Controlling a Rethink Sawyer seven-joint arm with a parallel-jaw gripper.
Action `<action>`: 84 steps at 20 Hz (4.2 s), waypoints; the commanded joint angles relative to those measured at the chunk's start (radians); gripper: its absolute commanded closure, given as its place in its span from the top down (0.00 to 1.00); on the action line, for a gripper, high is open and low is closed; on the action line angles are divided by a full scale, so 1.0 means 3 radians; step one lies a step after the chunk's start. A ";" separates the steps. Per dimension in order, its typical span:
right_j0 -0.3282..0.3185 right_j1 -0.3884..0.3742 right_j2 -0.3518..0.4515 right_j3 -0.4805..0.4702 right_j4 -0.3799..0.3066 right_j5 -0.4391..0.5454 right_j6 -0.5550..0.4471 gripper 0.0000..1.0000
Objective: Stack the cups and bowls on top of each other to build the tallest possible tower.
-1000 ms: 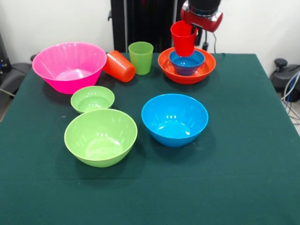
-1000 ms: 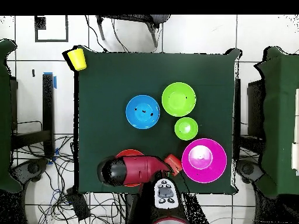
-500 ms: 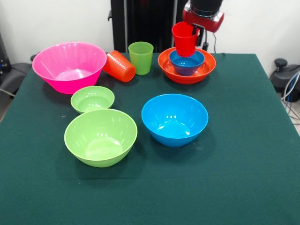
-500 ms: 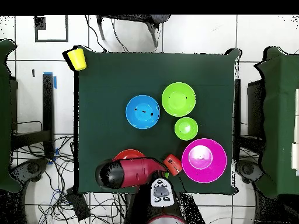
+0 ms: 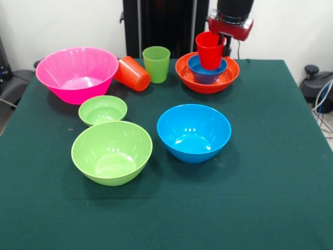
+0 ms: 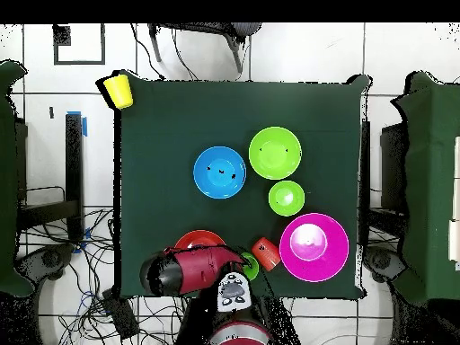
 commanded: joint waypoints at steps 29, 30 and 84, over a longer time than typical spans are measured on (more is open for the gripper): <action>0.0282 0.0383 -0.0157 -0.0135 -0.0126 -0.0487 0.0226 0.00; 0.0279 0.0384 -0.0156 -0.0134 -0.0123 -0.0492 0.0223 0.00; 0.0122 0.0199 0.0032 0.0023 -0.0035 -0.0500 0.0152 1.00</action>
